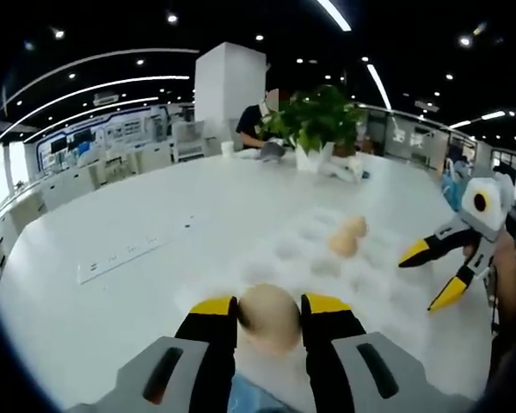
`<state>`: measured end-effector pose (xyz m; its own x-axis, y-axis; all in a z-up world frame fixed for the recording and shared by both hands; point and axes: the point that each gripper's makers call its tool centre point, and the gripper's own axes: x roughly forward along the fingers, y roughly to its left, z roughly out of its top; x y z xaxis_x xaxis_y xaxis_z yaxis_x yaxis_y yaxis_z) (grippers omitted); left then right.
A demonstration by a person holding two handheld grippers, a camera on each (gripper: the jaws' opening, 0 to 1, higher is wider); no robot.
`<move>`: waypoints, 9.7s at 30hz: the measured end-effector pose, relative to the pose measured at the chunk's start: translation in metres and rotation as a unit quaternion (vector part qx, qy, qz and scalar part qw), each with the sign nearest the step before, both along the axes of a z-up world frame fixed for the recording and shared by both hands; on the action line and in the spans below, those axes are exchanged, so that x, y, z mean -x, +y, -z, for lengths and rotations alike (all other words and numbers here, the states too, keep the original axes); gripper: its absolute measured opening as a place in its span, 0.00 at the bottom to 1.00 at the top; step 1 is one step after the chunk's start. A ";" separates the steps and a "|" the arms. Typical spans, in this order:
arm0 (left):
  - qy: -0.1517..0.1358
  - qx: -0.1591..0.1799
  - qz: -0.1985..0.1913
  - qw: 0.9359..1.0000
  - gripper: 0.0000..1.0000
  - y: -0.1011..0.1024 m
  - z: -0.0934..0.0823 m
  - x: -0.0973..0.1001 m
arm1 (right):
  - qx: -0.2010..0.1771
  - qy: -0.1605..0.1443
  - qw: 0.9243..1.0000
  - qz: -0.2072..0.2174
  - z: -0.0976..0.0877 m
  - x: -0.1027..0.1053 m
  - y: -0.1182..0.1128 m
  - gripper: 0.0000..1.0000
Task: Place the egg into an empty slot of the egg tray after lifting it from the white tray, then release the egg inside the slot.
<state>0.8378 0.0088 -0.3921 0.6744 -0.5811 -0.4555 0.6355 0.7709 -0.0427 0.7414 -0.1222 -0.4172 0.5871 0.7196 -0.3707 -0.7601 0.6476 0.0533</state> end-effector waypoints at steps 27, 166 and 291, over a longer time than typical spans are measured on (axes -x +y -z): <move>-0.012 0.009 -0.010 1.000 0.29 0.023 -0.008 0.011 | 0.011 -0.003 1.000 -0.013 -0.004 0.005 0.018 0.47; -0.040 -0.015 -0.055 0.998 0.38 0.119 -0.004 0.046 | 0.045 -0.005 0.998 -0.045 -0.004 0.012 0.068 0.47; -0.011 0.004 -0.004 1.000 0.38 0.068 0.014 0.123 | 0.139 0.005 0.988 0.059 0.003 -0.109 -0.008 0.24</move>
